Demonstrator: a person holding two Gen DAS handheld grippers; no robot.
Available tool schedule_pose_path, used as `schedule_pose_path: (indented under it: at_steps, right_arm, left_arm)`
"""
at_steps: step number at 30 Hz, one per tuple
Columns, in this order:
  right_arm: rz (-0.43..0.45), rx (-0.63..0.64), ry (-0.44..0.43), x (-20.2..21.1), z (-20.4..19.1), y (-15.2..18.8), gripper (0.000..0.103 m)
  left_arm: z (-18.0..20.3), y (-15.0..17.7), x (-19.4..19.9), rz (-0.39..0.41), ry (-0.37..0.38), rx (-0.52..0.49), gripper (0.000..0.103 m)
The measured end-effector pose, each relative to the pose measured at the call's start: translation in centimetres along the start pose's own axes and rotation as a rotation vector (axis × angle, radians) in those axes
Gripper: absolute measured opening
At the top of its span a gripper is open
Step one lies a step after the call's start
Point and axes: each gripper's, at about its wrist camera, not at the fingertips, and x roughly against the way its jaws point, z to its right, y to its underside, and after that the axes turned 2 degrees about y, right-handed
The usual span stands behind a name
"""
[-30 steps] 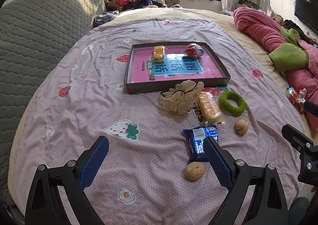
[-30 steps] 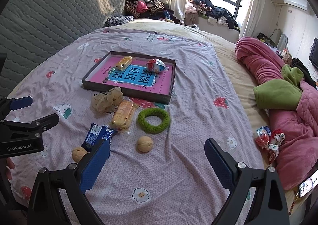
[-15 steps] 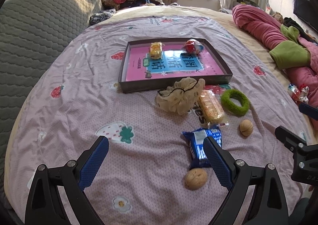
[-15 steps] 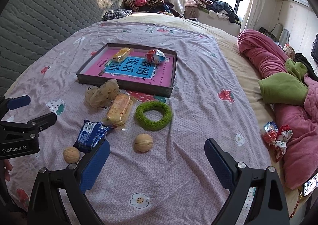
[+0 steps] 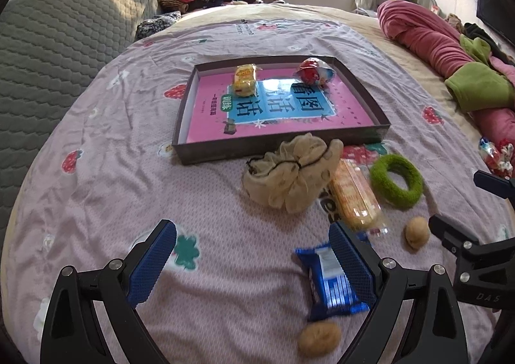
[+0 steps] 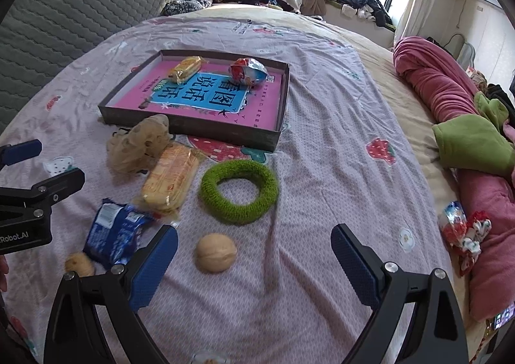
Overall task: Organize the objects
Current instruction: 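Move the left tool to the beige scrunchie while the right tool reaches the green ring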
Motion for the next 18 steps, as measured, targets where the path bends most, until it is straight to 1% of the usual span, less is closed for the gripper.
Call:
schedule_pose_path:
  at_steps: [9, 14, 18]
  right_arm:
    - [-0.046, 0.008, -0.009, -4.0, 0.0, -0.7, 0.097]
    - [-0.064, 0.010, -0.007, -5.5, 0.1, -1.1, 0.097]
    - [-0.070, 0.037, 0.002, -6.5, -0.2, -1.8, 0.096]
  left_arm:
    - [0.3, -1.9, -3.7, -0.020, 0.006, 0.004, 0.096]
    - [0.8, -2.5, -5.4, -0.032, 0.015, -0.002, 0.096]
    - [0.9, -2.7, -6.9, -0.048, 0.021, 0.000, 0.096]
